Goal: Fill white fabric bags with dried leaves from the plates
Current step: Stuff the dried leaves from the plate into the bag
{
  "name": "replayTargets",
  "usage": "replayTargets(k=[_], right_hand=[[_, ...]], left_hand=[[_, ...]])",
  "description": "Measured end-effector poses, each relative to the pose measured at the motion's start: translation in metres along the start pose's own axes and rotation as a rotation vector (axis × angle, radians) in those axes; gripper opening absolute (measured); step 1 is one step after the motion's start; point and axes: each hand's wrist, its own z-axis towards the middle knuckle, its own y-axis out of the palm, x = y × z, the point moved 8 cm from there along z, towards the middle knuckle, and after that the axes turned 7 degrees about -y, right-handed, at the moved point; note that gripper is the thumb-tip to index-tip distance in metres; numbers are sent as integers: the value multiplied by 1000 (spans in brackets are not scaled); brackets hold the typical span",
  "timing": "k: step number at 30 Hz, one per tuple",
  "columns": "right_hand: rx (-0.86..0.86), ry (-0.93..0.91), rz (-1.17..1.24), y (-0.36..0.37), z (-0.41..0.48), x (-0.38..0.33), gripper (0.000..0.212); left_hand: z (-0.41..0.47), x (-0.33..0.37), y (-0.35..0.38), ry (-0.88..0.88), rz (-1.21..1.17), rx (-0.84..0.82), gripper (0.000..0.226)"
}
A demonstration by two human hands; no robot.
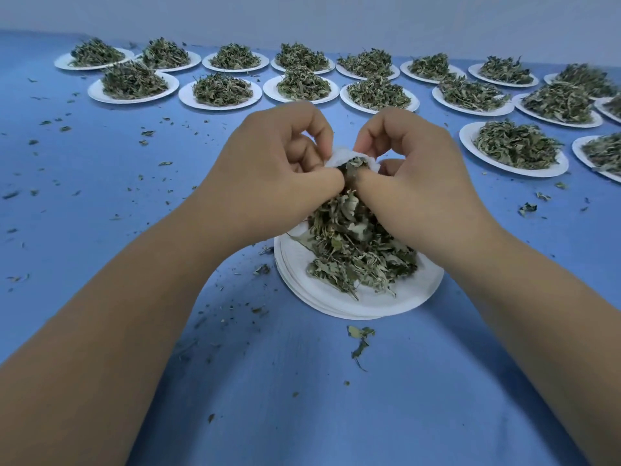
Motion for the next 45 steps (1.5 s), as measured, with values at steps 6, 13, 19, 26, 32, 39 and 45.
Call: replayTargets(k=[6,13,19,26,32,39,45], right_hand=[[-58,-80,34,5,-3,-12,19],[-147,-36,152,3,-1,-6,18],[-120,-83,148,2,-1,-2,7],[-35,-77,93,-4,3,3,10],[-16,-91,31,-5,3,4,17],[-172,-119,128,8,-1,-6,21],[-96,-105,59,5,0,1,11]], left_hand=[[3,0,-9,44,77,158,3],[4,-6,-1,27,220,55,9],[3,-4,-4,52,195,94,14],[-1,2,3,66,78,-12,19],[-1,1,4,67,95,-20,19],[0,3,-5,72,281,132,31],[-2,2,3,82,232,22,28]])
